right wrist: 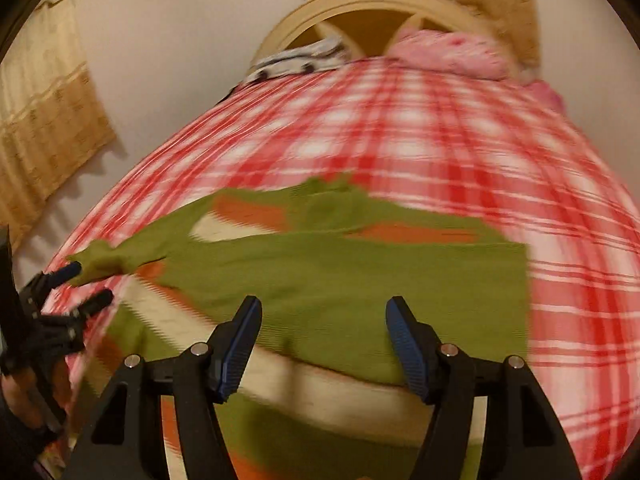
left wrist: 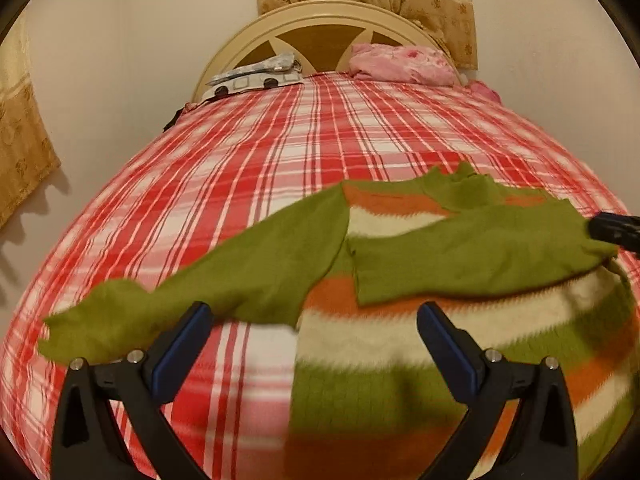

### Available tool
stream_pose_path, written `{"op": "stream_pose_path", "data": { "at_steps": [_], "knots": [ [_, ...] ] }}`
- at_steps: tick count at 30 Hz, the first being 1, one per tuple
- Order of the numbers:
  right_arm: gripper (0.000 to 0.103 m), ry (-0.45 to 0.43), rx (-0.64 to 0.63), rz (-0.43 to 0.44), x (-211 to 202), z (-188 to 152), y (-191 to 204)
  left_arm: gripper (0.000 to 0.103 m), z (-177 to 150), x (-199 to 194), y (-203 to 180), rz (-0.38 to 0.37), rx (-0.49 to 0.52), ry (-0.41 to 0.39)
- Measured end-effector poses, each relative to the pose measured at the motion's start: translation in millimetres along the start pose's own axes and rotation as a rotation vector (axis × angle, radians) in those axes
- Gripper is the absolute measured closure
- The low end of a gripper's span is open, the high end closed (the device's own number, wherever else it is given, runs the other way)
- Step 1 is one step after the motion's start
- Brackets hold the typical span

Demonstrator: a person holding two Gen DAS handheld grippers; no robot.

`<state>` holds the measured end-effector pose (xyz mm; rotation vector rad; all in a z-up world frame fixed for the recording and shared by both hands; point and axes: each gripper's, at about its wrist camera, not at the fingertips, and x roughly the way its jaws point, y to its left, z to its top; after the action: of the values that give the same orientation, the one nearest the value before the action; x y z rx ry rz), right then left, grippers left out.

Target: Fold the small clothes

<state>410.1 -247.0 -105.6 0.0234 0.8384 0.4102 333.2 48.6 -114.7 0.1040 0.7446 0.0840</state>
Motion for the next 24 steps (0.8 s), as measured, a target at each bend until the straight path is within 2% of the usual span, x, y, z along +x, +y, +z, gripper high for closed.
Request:
{"op": "stream_pose_path", "data": {
  "at_steps": [4, 8, 11, 13, 16, 20, 23, 24],
  "knots": [
    [0.037, 0.015, 0.039, -0.037, -0.9, -0.3, -36.2, 0.000, 11.5, 23.3, -17.2, 0.066, 0.059, 0.001],
    [0.037, 0.061, 0.069, -0.123, 14.8, -12.1, -63.2, 0.000, 6.7, 52.7, -31.0, 0.112, 0.118, 0.061],
    [0.037, 0.143, 0.134, -0.035, 33.0, -27.0, -71.0, 0.000, 1.6, 63.1, -30.6, 0.128, 0.115, 0.094],
    [0.036, 0.147, 0.071, -0.031, 34.6, -30.9, -59.5, 0.000, 0.5, 61.1, -26.7, 0.115, 0.100, 0.095],
    [0.036, 0.158, 0.041, 0.000, 33.4, -29.0, -51.8, 0.000, 2.8, 52.2, -20.3, 0.055, 0.077, 0.076],
    [0.036, 0.108, 0.031, -0.043, 30.1, -32.6, -50.8, 0.000, 7.8, 41.4, -14.0, -0.119, -0.004, 0.074],
    [0.036, 0.075, 0.016, -0.076, 31.1, -44.6, -45.8, 0.002, 10.9, 43.5, -23.4, -0.161, 0.009, 0.077],
    [0.035, 0.071, 0.006, -0.088, 31.4, -46.6, -43.8, 0.008, 11.8, 47.6, -26.8, -0.167, 0.015, 0.088]
  ]
}}
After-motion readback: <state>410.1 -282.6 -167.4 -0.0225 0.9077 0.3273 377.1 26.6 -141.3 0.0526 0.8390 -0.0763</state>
